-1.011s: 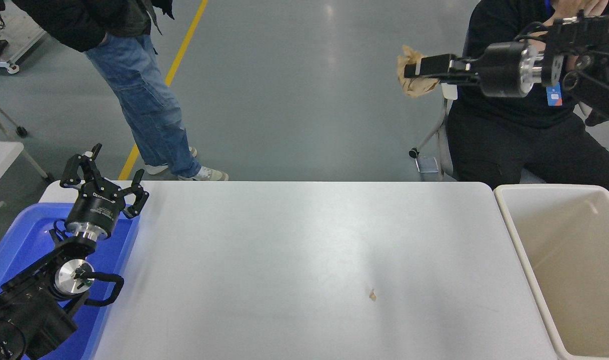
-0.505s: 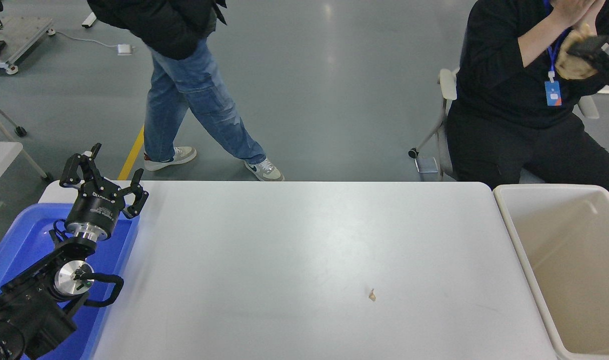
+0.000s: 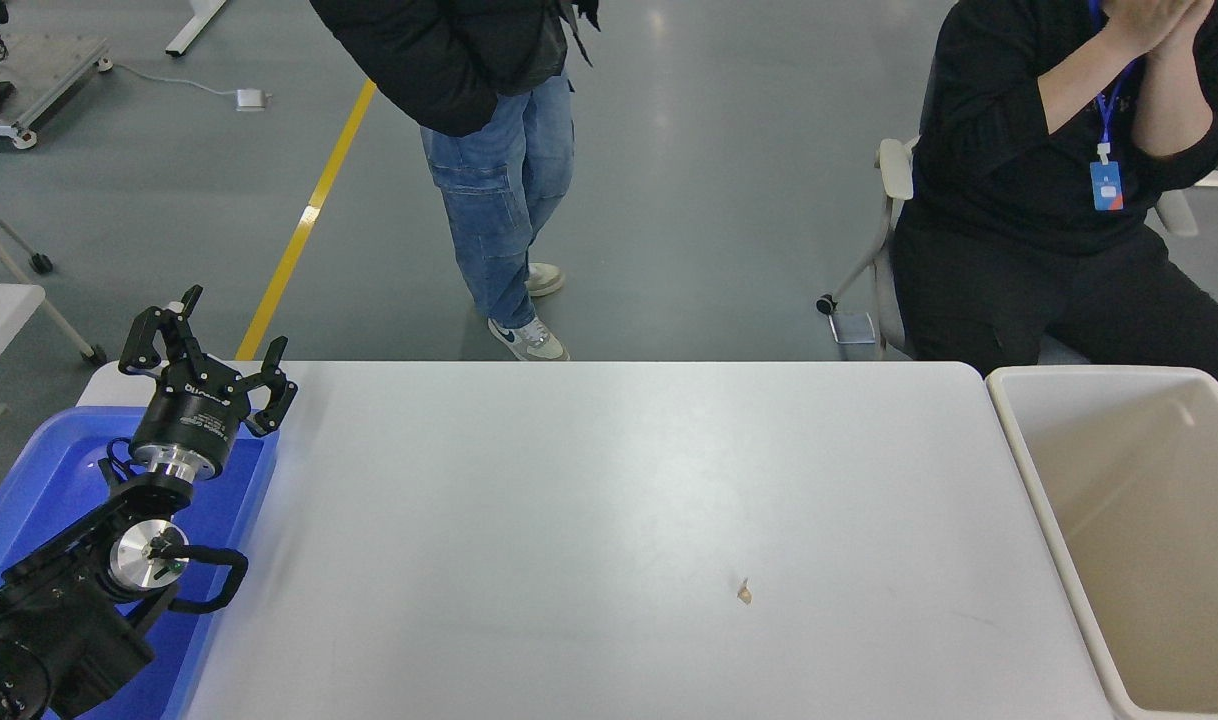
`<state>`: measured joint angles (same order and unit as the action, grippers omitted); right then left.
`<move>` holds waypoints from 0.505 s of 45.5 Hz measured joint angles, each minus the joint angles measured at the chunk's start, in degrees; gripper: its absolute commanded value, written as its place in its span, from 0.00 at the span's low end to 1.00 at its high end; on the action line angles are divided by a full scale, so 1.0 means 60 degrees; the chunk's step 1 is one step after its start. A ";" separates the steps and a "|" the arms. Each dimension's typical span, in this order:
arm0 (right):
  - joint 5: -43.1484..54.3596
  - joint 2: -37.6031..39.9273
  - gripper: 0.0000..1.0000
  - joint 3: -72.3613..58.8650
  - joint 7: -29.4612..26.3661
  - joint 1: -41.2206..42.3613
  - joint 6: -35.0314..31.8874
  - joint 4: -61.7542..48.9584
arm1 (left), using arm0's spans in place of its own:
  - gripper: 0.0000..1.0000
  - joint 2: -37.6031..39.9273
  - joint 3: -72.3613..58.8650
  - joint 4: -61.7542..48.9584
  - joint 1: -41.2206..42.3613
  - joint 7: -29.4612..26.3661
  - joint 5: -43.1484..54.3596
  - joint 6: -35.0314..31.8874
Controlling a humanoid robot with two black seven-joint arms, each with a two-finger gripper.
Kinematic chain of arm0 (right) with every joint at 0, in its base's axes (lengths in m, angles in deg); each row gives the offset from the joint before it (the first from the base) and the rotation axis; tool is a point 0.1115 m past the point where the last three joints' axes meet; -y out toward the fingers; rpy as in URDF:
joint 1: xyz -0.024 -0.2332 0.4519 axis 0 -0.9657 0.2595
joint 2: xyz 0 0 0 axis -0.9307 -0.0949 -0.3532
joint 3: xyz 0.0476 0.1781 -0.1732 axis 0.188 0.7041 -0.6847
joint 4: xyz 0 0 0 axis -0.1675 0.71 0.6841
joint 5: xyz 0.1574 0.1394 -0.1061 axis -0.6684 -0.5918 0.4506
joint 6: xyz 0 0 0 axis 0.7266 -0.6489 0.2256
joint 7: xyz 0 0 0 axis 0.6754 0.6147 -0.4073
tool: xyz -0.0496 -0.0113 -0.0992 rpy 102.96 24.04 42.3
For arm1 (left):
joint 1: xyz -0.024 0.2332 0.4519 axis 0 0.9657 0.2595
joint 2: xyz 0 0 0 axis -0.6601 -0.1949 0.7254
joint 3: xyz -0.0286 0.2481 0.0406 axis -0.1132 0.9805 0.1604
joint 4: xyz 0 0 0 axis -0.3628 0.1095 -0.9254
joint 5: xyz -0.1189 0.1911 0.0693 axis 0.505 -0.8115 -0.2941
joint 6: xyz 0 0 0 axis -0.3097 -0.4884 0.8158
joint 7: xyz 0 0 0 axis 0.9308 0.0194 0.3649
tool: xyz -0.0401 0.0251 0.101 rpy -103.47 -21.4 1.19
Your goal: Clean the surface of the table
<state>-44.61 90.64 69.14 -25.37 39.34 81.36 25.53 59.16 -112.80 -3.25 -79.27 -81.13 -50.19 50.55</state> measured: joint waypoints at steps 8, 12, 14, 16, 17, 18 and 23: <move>-0.0040 -0.0028 0.00 0.0625 -0.0571 -0.0478 0.0776 -0.0032 | 1.00 -0.0002 0.0000 0.0000 0.0000 0.0000 0.0000 0.0000; -0.0078 -0.0052 0.00 0.0832 -0.0706 -0.0693 0.1013 -0.0035 | 1.00 -0.0002 0.0000 0.0000 0.0000 0.0000 0.0000 0.0000; -0.0137 -0.0080 0.00 0.0925 -0.0769 -0.0834 0.1132 -0.0035 | 1.00 -0.0002 0.0000 0.0000 0.0000 0.0000 0.0000 0.0000; -0.0194 -0.0139 0.00 0.0984 -0.0805 -0.0945 0.1204 -0.0035 | 1.00 -0.0002 0.0000 0.0000 0.0000 0.0000 0.0000 0.0000; -0.0228 -0.0181 0.00 0.1012 -0.0820 -0.1004 0.1252 -0.0035 | 1.00 -0.0001 0.0000 0.0000 0.0000 0.0000 0.0000 0.0000; -0.0272 -0.0235 0.00 0.1044 -0.0841 -0.1082 0.1319 -0.0035 | 1.00 -0.0001 0.0000 -0.0001 0.0000 0.0000 0.0000 0.0000; -0.0414 -0.0522 0.00 0.1142 -0.0900 -0.1412 0.1578 -0.0024 | 1.00 -0.0001 0.0000 -0.0001 0.0000 0.0000 0.0000 0.0000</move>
<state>-47.10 87.51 75.99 -30.77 30.87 90.83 25.38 59.15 -112.81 -3.25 -79.27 -81.13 -50.19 50.55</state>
